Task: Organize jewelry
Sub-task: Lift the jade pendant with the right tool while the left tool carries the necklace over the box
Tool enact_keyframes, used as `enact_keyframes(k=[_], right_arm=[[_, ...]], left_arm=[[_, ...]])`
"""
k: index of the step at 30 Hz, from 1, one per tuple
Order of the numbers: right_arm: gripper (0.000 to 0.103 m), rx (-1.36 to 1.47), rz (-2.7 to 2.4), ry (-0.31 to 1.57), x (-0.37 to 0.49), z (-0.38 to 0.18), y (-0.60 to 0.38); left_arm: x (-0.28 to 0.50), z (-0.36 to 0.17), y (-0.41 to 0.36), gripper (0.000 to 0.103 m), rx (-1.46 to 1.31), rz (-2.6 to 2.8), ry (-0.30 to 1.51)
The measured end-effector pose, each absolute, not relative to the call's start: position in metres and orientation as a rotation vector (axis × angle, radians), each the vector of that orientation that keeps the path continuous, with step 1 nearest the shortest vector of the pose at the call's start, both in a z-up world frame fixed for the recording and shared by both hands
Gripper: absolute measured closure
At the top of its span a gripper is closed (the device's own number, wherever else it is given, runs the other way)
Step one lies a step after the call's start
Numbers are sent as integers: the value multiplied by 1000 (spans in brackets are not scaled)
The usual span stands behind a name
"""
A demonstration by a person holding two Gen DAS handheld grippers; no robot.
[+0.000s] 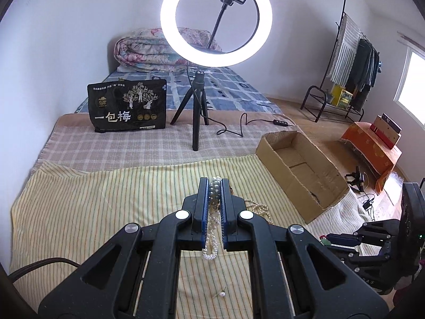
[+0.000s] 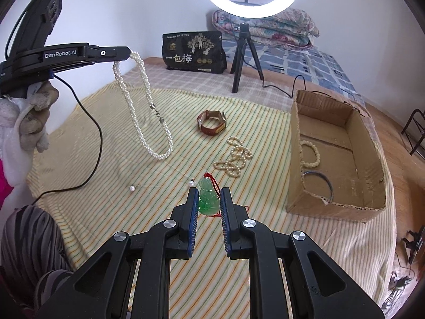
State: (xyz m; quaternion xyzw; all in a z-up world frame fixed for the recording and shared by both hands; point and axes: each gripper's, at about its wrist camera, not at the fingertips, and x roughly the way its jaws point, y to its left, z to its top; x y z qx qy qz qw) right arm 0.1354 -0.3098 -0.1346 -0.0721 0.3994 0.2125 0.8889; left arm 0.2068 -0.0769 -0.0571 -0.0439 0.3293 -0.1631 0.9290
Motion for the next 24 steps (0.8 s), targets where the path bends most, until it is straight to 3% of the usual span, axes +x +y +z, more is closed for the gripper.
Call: enact_keyframes(k=[24], right_arm=[[89, -65, 314, 689, 140, -80, -399]], left_arm=[[238, 7, -186, 98, -52, -512, 582]])
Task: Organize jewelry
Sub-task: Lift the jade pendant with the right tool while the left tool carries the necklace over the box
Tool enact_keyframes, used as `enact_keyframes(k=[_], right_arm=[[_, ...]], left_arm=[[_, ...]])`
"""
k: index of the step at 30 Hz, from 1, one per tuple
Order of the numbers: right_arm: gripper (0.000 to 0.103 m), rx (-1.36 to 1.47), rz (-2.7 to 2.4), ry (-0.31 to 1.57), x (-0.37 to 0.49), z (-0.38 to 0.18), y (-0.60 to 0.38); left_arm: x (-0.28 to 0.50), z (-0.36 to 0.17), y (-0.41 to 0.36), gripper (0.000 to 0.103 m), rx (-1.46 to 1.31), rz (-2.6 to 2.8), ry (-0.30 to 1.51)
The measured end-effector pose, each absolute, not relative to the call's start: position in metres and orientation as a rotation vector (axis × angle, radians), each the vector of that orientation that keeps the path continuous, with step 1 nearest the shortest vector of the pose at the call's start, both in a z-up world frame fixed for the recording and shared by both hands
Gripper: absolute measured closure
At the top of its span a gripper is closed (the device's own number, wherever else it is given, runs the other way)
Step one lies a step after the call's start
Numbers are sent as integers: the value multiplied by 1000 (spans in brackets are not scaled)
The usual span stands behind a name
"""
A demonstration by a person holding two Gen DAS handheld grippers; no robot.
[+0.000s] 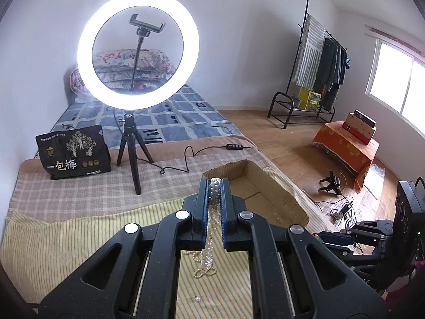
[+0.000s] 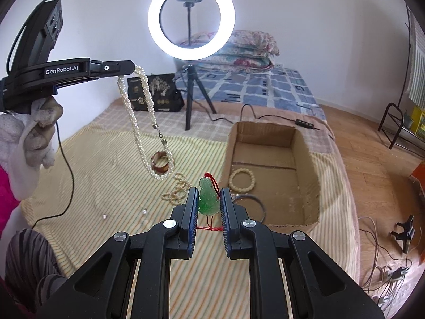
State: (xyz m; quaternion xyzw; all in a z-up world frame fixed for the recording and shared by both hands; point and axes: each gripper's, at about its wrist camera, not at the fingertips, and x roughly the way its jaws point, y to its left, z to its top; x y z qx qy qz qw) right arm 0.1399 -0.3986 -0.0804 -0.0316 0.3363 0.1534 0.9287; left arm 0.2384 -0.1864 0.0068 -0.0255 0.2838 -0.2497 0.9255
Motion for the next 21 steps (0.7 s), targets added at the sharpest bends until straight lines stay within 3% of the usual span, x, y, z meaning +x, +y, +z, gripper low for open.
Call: enact_keyframes(k=[10, 21], right_arm=[[89, -57, 252, 654, 158, -67, -436], [89, -33, 202, 701, 195, -90, -468]], left_arm=[[268, 35, -244, 98, -31, -583, 550], [314, 19, -298, 98, -41, -623, 607]])
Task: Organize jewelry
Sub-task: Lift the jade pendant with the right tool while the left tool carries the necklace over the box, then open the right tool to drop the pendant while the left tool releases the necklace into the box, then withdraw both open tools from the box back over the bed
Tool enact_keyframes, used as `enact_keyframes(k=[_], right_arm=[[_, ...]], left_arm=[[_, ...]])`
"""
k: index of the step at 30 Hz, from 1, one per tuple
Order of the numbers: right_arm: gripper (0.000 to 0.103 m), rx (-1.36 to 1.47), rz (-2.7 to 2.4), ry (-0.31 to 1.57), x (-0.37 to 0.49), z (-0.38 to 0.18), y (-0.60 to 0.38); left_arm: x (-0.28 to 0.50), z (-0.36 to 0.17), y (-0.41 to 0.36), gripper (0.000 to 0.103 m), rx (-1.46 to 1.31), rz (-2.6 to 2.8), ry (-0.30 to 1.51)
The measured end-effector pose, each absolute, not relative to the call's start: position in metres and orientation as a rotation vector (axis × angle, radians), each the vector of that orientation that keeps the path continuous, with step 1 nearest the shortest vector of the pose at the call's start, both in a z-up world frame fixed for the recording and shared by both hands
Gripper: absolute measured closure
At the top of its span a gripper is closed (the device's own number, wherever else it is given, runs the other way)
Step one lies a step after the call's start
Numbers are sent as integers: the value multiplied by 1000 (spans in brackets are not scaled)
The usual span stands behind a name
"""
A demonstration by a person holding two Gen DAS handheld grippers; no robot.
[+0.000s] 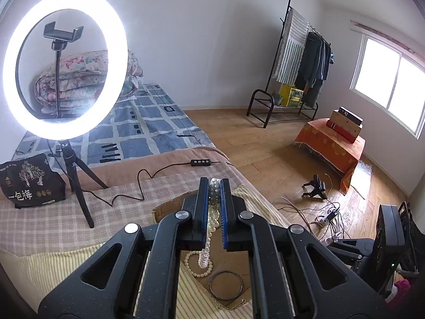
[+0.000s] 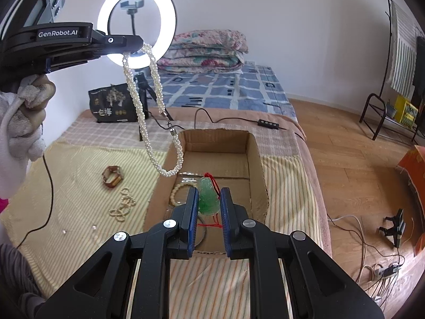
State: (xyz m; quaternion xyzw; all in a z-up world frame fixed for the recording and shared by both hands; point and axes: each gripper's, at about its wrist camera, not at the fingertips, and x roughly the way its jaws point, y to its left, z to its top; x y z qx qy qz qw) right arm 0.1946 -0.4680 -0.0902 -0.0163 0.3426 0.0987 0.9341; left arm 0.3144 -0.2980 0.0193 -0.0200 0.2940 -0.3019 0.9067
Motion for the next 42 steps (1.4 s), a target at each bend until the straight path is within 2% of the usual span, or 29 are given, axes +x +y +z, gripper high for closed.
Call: enact_keyframes(k=[17, 18, 19, 20, 21, 22, 32, 42], right_arm=[[87, -25, 172, 730, 217, -118, -480], [75, -35, 161, 728, 216, -118, -479], [58, -44, 148, 727, 216, -117, -478], [46, -53, 131, 721, 216, -117, -478], [31, -63, 111, 710, 215, -115, -477], [30, -70, 99, 695, 212, -113, -476], [30, -69, 98, 660, 200, -95, -469], [30, -61, 120, 617, 172, -68, -452]], left_arm=[[337, -8, -345, 98, 6, -638, 661], [336, -7, -345, 97, 12, -634, 662], [336, -7, -344, 93, 17, -633, 663], [335, -6, -344, 80, 20, -629, 661], [334, -5, -342, 75, 21, -626, 655], [332, -4, -341, 71, 23, -622, 647], [318, 14, -308, 71, 33, -570, 609], [275, 63, -224, 71, 28, -455, 497]])
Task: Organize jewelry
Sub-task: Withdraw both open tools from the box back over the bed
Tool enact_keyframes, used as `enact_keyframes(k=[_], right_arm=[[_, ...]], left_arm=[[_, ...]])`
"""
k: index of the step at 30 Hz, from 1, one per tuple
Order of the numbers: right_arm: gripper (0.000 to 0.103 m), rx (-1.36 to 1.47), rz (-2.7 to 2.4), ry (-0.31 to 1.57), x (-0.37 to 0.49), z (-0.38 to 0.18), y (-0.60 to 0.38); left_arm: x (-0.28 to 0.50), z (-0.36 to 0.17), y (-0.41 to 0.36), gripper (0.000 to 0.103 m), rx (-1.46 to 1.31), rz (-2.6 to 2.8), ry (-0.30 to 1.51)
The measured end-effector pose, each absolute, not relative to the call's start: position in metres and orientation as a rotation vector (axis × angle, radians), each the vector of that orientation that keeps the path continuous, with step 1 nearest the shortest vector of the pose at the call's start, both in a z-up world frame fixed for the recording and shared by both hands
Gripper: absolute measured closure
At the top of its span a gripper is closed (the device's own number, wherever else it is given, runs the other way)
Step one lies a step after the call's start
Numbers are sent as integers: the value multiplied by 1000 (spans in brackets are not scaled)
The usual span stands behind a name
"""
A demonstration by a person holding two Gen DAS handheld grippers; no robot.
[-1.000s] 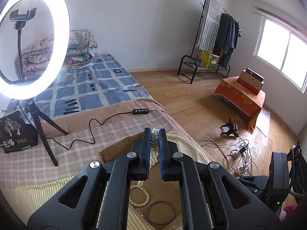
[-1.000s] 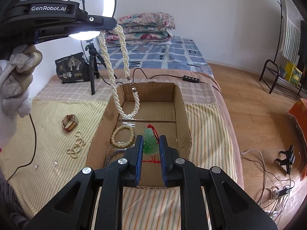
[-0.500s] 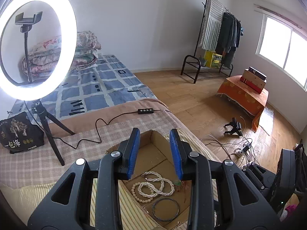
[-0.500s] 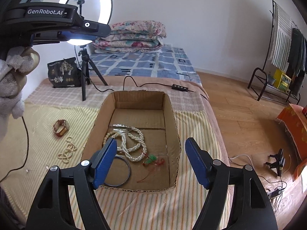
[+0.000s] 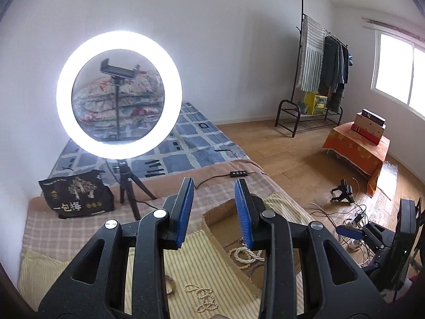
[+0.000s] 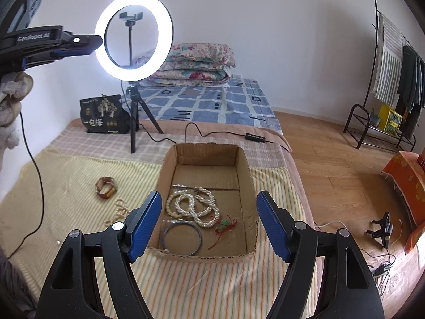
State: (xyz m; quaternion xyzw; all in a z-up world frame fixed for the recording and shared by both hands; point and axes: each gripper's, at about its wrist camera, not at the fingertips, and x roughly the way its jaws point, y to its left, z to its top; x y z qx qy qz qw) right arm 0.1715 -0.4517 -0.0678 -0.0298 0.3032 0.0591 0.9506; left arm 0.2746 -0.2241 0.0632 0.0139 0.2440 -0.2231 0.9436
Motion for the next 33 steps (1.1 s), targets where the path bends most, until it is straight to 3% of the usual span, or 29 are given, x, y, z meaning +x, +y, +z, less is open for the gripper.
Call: enact_keyframes(k=[13, 23, 33], right_arm=[[30, -77, 204, 598, 138, -49, -408], [30, -85, 314, 640, 129, -64, -369], [30, -113, 389, 717, 133, -97, -332]], left_arm=[[182, 90, -85, 71, 65, -314, 441], [128, 22, -19, 71, 89, -299, 596], [104, -53, -31, 71, 108, -430, 702]])
